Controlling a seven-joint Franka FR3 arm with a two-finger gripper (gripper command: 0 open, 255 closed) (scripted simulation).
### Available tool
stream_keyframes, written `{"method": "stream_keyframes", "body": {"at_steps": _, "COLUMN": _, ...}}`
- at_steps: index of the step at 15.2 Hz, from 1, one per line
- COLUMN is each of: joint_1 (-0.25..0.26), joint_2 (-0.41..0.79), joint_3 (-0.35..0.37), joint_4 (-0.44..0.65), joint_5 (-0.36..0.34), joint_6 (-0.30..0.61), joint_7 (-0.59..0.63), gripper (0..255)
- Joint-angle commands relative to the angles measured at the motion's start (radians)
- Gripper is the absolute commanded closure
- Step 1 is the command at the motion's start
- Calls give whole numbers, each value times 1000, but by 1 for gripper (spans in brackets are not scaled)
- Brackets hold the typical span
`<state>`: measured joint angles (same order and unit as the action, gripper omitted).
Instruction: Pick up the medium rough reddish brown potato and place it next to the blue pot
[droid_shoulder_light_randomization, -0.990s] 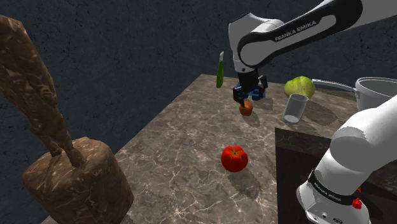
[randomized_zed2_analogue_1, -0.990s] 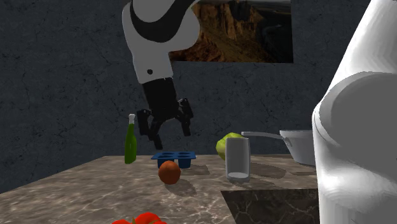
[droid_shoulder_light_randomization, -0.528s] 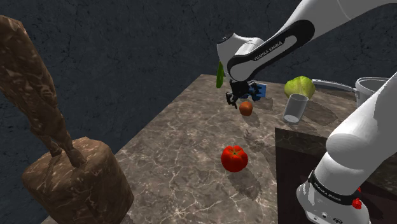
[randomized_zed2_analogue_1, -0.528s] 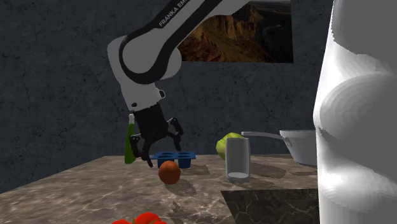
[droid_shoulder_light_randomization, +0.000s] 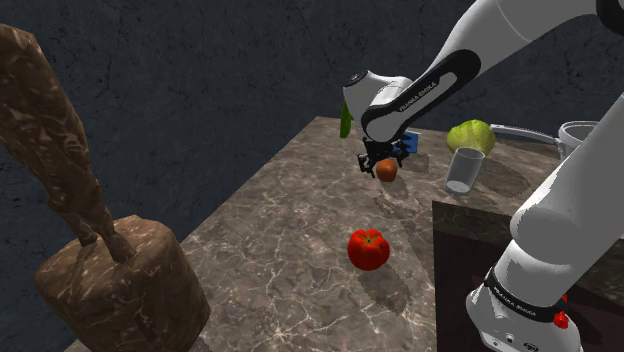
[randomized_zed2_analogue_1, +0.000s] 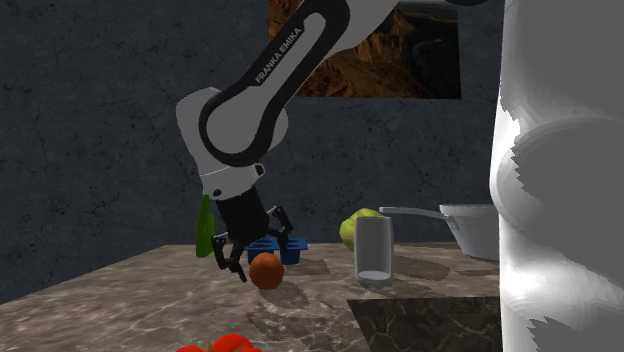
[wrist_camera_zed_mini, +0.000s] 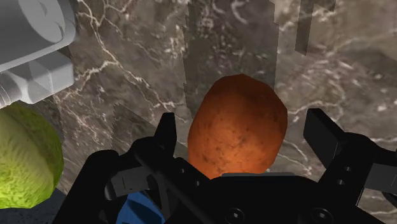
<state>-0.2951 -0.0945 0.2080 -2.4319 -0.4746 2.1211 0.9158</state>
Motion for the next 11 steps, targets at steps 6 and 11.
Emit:
{"method": "stream_keyframes", "body": {"at_steps": 6, "joint_1": -4, "joint_2": 10, "joint_3": -3, "joint_4": -6, "joint_5": -9, "joint_6": 16, "joint_7": 6, "gripper": 0}}
{"method": "stream_keyframes", "body": {"at_steps": 11, "joint_1": -4, "joint_2": 10, "joint_3": -3, "joint_4": -6, "joint_5": -9, "joint_6": 16, "joint_7": 6, "gripper": 255}}
